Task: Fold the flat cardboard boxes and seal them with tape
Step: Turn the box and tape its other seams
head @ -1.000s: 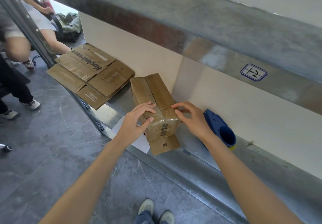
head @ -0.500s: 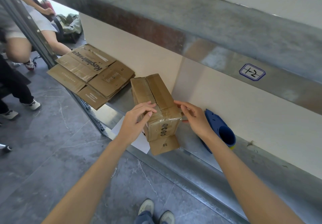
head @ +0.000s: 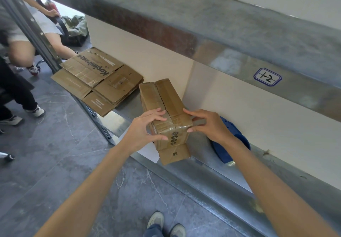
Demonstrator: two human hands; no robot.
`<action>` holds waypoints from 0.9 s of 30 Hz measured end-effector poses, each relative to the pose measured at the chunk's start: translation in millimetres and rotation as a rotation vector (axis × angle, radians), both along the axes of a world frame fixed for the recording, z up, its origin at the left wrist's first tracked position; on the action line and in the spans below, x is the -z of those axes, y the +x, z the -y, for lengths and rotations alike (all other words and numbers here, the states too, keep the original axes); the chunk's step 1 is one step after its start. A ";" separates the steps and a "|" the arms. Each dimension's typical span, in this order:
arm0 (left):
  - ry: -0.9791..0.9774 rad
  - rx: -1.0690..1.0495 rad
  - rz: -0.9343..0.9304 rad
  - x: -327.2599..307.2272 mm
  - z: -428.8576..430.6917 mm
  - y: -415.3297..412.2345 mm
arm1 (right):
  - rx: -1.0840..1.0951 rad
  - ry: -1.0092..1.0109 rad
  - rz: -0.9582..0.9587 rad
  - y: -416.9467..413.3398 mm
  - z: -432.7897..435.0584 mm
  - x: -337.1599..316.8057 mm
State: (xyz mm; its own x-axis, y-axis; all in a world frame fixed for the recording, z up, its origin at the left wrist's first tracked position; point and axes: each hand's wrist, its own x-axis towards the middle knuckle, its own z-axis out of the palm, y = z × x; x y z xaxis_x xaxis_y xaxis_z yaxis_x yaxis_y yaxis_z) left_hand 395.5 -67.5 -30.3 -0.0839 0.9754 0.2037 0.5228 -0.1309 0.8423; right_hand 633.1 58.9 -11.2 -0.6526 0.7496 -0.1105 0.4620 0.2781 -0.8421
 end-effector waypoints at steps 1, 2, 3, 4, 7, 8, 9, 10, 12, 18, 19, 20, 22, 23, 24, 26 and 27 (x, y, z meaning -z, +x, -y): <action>0.020 -0.009 -0.006 1.2 -0.5 0.8 | 0.008 0.034 0.003 -1.6 -0.3 -1.1; 0.038 -0.016 -0.016 2.4 -0.9 1.8 | 0.012 0.058 0.010 -2.8 0.1 -1.8; 0.052 -0.022 -0.024 3.3 -1.0 2.9 | 0.016 0.074 0.019 -3.4 1.2 -2.4; 0.058 -0.023 -0.027 3.8 -1.2 3.9 | 0.020 0.087 0.028 -3.6 2.7 -3.0; 0.035 0.008 -0.068 2.7 -1.4 1.2 | 0.021 0.133 0.061 -3.8 8.8 -1.8; 0.020 0.032 -0.100 1.7 -1.5 -2.0 | 0.022 0.127 0.052 -4.7 11.6 0.4; 0.003 0.059 -0.127 0.5 -1.8 -5.9 | 0.024 0.097 0.030 -6.1 15.3 3.1; -0.012 0.082 -0.145 -0.8 -2.4 -9.4 | 0.025 0.061 0.011 -7.8 19.5 6.0; -0.022 0.095 -0.166 -2.7 -3.5 -12.2 | 0.035 0.040 0.007 -11.9 28.5 12.1; 0.036 0.020 -0.151 0.1 0.5 -3.5 | 0.034 0.031 0.049 -17.0 39.0 7.3; 0.049 0.005 -0.150 0.8 1.7 -1.8 | 0.004 -0.004 0.048 -17.5 39.4 5.8; 0.062 -0.015 -0.150 1.5 2.6 0.9 | -0.005 -0.040 0.029 -18.6 40.1 5.1; 0.084 -0.064 -0.147 2.9 2.6 10.1 | 0.108 -0.140 -0.071 -24.2 41.2 4.0; 0.091 -0.090 -0.142 3.4 2.3 16.8 | 0.197 -0.195 -0.128 -28.8 40.9 4.0; 0.098 -0.114 -0.139 4.0 2.1 24.2 | 0.270 -0.222 -0.162 -33.8 40.0 4.3; 0.131 -0.153 -0.144 5.8 1.0 38.9 | 0.358 -0.175 -0.154 -43.4 36.6 6.6; 0.151 -0.168 -0.151 7.3 -0.5 45.4 | 0.386 -0.138 -0.149 -47.2 34.3 7.9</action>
State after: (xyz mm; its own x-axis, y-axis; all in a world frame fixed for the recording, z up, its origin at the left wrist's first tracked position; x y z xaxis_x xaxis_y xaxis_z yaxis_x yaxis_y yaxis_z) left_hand 440.9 -66.9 -37.6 -0.1998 0.9078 0.3688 0.6665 -0.1500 0.7303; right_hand 585.9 24.7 -19.1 -0.3442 0.9264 -0.1528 0.3807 -0.0111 -0.9246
